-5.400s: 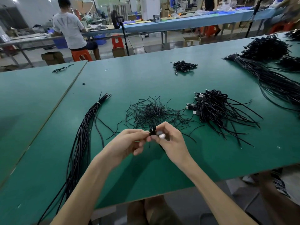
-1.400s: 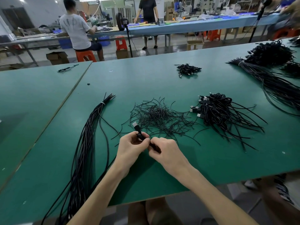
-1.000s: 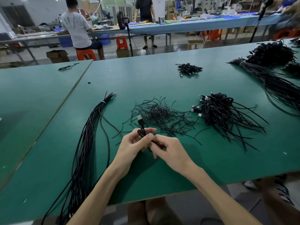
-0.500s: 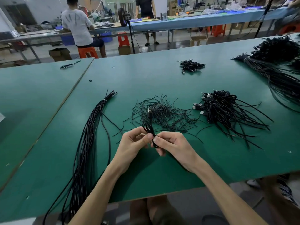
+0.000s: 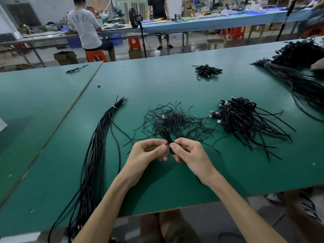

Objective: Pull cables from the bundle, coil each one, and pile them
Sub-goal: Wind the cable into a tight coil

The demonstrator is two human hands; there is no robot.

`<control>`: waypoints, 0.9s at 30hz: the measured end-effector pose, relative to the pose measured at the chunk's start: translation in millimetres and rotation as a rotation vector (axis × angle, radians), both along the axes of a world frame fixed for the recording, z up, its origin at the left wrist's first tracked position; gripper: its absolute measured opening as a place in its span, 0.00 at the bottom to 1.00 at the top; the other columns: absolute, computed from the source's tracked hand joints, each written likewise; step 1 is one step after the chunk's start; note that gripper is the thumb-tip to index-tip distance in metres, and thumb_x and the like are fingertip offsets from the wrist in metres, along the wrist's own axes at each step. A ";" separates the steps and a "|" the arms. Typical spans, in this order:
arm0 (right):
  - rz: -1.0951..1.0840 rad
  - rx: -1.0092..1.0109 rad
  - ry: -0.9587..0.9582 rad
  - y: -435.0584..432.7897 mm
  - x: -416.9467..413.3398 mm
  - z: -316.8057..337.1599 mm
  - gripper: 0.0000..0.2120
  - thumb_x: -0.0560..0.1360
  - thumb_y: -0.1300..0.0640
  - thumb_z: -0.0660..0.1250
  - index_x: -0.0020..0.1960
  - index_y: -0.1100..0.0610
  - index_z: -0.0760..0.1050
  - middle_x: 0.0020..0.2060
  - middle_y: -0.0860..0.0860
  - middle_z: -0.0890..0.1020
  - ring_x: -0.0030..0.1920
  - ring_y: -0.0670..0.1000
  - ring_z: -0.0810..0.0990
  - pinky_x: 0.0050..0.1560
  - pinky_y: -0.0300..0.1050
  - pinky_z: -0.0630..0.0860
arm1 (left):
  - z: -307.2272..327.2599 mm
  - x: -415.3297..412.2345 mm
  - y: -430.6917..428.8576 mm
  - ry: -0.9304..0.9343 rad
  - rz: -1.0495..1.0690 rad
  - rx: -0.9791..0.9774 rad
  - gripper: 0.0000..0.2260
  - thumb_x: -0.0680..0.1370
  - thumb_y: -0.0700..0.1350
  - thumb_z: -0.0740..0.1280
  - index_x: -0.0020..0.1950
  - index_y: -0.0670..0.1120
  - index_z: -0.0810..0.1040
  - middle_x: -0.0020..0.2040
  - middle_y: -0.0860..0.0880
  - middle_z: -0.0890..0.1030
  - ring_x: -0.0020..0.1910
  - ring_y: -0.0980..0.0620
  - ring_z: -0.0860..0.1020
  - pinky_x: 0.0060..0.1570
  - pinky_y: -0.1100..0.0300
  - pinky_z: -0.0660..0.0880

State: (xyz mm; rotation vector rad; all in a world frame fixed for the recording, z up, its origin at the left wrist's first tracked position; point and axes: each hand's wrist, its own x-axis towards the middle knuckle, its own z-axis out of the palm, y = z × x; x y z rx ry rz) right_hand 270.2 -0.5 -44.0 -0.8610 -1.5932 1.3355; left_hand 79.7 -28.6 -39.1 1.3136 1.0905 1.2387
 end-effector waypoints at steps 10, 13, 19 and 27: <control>0.009 0.075 -0.062 -1.5 -2.3 -0.8 0.08 0.82 0.55 0.67 0.46 0.55 0.82 0.30 0.50 0.79 0.34 0.48 0.75 0.39 0.45 0.73 | 0.1 -0.9 0.1 -0.013 0.009 -0.073 0.17 0.76 0.58 0.74 0.42 0.43 0.84 0.34 0.42 0.80 0.33 0.49 0.75 0.39 0.58 0.73; -0.021 0.158 -0.102 -4.2 -4.7 -1.3 0.08 0.82 0.54 0.68 0.45 0.50 0.81 0.30 0.49 0.79 0.33 0.47 0.75 0.37 0.41 0.73 | 1.4 -2.4 2.0 -0.012 -0.036 -0.107 0.18 0.77 0.58 0.72 0.40 0.44 0.82 0.33 0.42 0.77 0.32 0.49 0.72 0.38 0.57 0.68; -0.042 0.197 -0.111 -4.5 -4.4 -0.1 0.07 0.83 0.53 0.67 0.49 0.52 0.83 0.36 0.53 0.82 0.37 0.58 0.79 0.39 0.52 0.76 | 2.6 -5.7 1.9 -0.177 -0.102 -0.149 0.15 0.77 0.57 0.74 0.45 0.44 0.84 0.41 0.46 0.80 0.33 0.53 0.72 0.37 0.64 0.70; -0.021 0.198 -0.098 -4.9 -3.0 0.4 0.06 0.82 0.52 0.67 0.50 0.52 0.82 0.35 0.51 0.83 0.39 0.59 0.80 0.44 0.59 0.77 | 6.3 -1.1 0.1 -0.082 -0.091 -0.132 0.15 0.82 0.58 0.67 0.46 0.47 0.82 0.40 0.45 0.71 0.35 0.51 0.68 0.38 0.57 0.63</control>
